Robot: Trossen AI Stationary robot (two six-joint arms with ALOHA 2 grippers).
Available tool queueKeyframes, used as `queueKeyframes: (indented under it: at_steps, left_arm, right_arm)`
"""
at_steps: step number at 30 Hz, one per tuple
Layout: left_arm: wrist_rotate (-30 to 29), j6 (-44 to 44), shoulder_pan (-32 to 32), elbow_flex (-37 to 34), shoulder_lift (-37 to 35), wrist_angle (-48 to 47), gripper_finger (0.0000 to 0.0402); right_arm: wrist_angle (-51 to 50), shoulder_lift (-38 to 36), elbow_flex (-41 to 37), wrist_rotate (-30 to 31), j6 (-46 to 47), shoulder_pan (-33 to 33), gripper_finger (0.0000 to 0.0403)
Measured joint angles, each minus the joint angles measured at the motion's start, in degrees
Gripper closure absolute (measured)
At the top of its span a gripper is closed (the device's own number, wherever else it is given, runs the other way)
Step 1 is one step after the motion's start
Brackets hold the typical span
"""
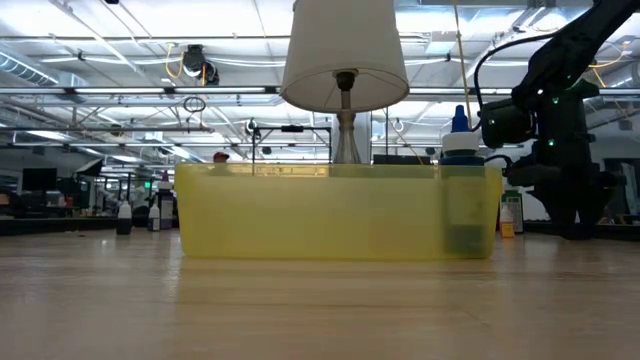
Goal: Pick & Place food coloring
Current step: Put the purple food coloring bottle into the yellow bin
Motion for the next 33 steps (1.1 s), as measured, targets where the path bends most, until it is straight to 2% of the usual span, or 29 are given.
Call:
queueKeyframes:
  at_steps: [12,22,33]
  left_arm:
    - [0.0,0.0,0.02,0.02,-0.01,-0.01,0.0334]
    - [0.0,0.0,0.02,0.01,0.0,-0.01,0.0334]
    - [0.0,0.0,0.02,0.01,0.0,0.0,0.0334]
  right_arm:
    - [2.75,0.0,0.0,1.43,-0.02,0.0,0.0208]
    - [0.48,-0.2,0.04,1.33,0.24,0.0,0.025]
    - [0.62,-0.2,0.04,1.18,0.07,0.0,0.0255]
